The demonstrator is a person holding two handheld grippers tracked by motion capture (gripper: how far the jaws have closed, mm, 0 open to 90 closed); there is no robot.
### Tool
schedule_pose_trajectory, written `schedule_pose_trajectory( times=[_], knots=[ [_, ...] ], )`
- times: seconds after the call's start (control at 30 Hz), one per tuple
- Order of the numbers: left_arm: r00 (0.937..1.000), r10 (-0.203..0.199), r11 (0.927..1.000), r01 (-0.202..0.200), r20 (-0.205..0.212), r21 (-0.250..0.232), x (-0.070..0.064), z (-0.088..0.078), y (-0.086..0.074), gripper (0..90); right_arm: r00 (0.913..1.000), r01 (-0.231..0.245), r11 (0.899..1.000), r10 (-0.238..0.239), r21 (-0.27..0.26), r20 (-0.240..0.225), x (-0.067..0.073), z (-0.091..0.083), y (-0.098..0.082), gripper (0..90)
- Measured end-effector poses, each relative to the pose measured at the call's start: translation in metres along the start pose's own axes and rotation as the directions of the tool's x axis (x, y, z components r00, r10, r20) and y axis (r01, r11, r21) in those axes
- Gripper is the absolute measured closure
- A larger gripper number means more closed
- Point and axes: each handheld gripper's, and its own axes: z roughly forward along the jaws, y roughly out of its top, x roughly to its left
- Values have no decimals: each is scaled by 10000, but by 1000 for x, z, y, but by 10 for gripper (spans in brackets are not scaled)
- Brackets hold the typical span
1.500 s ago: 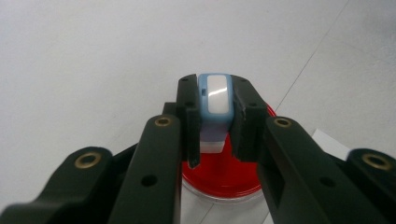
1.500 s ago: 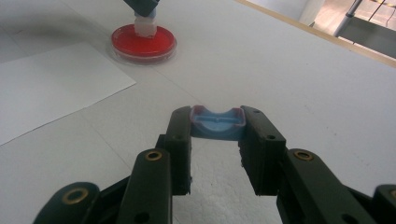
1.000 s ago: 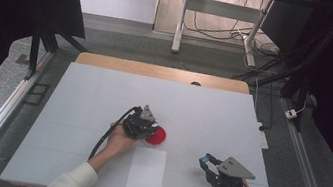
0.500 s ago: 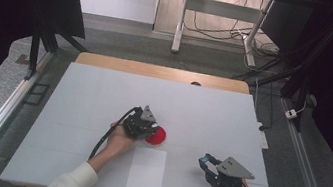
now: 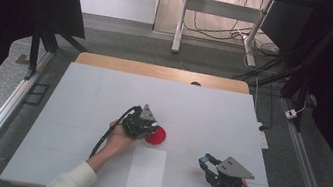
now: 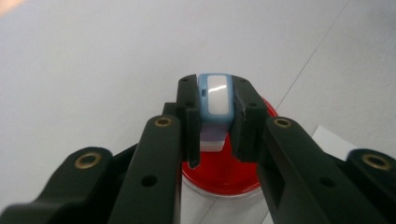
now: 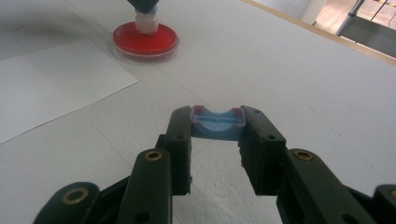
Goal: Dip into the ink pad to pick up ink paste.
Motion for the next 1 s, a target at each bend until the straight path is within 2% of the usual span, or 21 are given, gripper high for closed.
schedule_pose_trajectory(
  times=[0.2,0.33,0.6,1.0],
  knots=[
    [9997,-163,9995,168,188,-265,3,-10,3,757,10000,13,10000,-13,21,56,-1,0,0,651],
    [9978,-420,9977,446,513,-515,5,-16,4,756,10000,11,10000,-11,-3,20,0,-1,0,650],
    [9937,-680,9939,752,894,-801,10,-28,2,755,10000,22,10000,-22,3,20,-1,0,0,651],
    [9926,-460,9917,589,1123,-1143,5,-52,0,755,10000,14,10000,-14,-11,2,0,0,0,651]
  ],
)
